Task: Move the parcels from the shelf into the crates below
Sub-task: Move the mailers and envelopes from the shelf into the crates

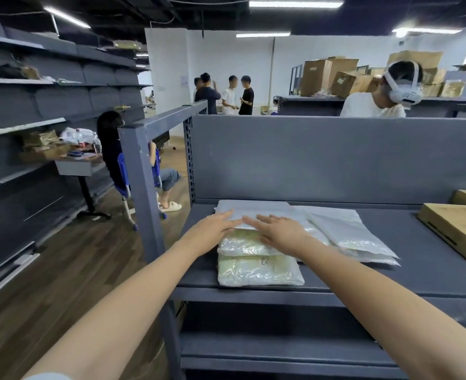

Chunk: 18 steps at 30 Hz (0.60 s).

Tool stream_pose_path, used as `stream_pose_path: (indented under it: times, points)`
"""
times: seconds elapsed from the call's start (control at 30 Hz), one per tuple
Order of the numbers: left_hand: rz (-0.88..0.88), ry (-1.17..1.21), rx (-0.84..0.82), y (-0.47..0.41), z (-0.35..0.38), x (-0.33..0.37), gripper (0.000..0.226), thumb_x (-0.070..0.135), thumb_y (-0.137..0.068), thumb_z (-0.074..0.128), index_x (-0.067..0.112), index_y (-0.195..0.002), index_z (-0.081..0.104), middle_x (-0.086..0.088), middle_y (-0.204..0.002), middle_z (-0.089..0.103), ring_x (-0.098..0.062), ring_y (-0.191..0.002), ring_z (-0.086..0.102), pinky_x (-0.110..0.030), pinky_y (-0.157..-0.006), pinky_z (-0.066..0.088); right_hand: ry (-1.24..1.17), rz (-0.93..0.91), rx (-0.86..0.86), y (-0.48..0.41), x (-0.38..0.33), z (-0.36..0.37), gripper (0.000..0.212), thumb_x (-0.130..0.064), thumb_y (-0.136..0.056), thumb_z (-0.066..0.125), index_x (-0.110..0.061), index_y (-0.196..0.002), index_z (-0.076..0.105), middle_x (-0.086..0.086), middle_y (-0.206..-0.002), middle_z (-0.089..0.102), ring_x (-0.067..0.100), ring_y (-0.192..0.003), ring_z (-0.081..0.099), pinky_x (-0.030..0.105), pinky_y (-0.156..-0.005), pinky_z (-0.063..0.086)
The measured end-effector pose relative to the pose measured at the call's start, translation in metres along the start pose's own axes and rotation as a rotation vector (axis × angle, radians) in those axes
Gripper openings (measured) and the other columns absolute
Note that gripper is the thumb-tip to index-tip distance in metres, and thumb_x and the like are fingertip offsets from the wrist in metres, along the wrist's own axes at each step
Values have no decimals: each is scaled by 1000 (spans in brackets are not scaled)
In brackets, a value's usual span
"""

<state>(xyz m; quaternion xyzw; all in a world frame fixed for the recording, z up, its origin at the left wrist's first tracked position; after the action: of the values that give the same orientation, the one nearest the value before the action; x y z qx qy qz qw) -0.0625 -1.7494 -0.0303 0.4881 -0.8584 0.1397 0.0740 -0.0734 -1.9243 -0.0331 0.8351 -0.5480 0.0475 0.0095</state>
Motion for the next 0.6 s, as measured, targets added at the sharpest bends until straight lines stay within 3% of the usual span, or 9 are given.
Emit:
stream_pose_path:
  times: [0.1,0.2,0.27,0.33,0.4,0.5,0.6]
  points:
    - [25,83,93,-1,-17,7,38,19,-102,38,32,-135,50,3,-149,38,-18,-140,31,-29,-114,22,-112,0,121,3,4,-8,59,-16,-101,29,-49,-146,12,-4,-155,28,23,-137,37,29,-101,35]
    - [79,168,275,1,-43,17,35,14,-99,45,23,-132,55,-1,-147,42,-19,-138,35,-25,-111,23,-95,18,269,13,3,-37,63,-11,-97,31,-48,-145,17,-9,-147,42,22,-122,51,26,-80,35]
    - [100,237,416,6,-61,25,42,15,-96,51,25,-137,48,-2,-154,27,-14,-141,27,-23,-112,20,-36,46,354,23,5,-61,69,-6,-94,33,-48,-146,15,-8,-139,50,25,-111,56,29,-70,33]
    - [93,298,476,13,-75,34,62,20,-94,55,34,-147,25,-1,-160,3,-6,-140,12,-21,-109,14,-60,70,418,38,9,-82,74,-2,-91,33,-49,-145,13,-5,-132,56,27,-101,57,32,-66,36]
    - [51,317,498,21,-84,44,79,26,-93,57,43,-146,0,1,-158,-16,-9,-142,5,-24,-108,17,-112,85,494,56,16,-100,80,2,-89,32,-51,-144,6,-3,-122,60,28,-90,57,36,-67,42]
    - [-14,361,481,31,-87,56,85,32,-92,57,47,-142,-10,0,-157,-22,-21,-146,7,-34,-112,23,-192,96,638,83,25,-127,82,3,-90,33,-52,-137,-6,-2,-116,61,28,-86,58,38,-68,46]
    - [-65,430,428,37,-80,70,82,33,-92,56,48,-143,-7,-4,-157,-20,-27,-145,14,-35,-110,27,-316,105,778,108,33,-153,79,3,-90,34,-47,-138,-3,1,-98,60,27,-82,56,39,-68,44]
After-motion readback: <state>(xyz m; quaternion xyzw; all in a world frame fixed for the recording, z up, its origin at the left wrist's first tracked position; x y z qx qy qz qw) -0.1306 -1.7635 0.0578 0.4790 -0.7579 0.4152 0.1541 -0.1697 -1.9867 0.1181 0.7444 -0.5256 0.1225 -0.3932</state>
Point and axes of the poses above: each hand's wrist, its own y-axis away from the middle knuckle, its own z-axis out of the palm, x = y × z, the point moved 4 cm from there along -y, towards the middle knuckle
